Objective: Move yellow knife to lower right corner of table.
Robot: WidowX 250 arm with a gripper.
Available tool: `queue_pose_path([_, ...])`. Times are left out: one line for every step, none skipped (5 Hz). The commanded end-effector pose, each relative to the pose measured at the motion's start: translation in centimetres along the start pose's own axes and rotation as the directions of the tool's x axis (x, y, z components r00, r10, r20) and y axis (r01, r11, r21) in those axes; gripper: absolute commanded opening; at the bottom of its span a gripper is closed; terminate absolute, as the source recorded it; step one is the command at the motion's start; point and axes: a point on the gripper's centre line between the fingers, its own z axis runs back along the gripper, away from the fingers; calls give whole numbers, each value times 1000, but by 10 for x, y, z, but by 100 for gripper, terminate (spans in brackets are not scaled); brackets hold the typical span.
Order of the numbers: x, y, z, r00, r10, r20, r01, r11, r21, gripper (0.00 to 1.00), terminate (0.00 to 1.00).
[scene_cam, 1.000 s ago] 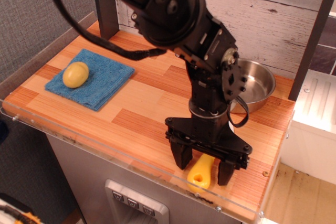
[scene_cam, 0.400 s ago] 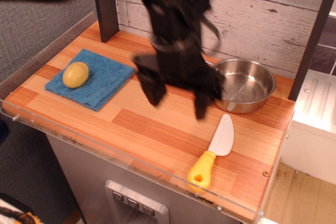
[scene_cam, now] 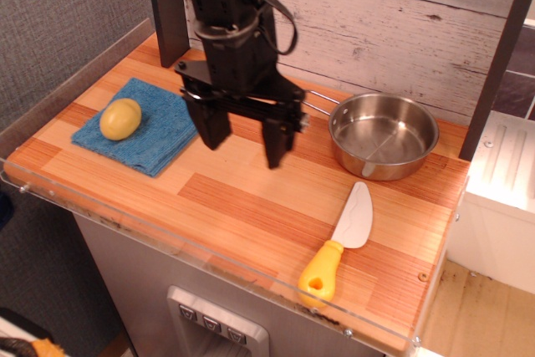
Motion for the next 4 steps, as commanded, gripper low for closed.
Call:
queue_pose_path([6,10,16,999,-23,47,22,1000,21,100,0])
queue_pose_path([3,11,18,998,5,71,-7,999,35,100,0])
queue_pose_path([3,11,18,998,5,71,-7,999,35,100,0])
queue_pose_path([3,11,18,998,5,71,-7,999,35,100,100])
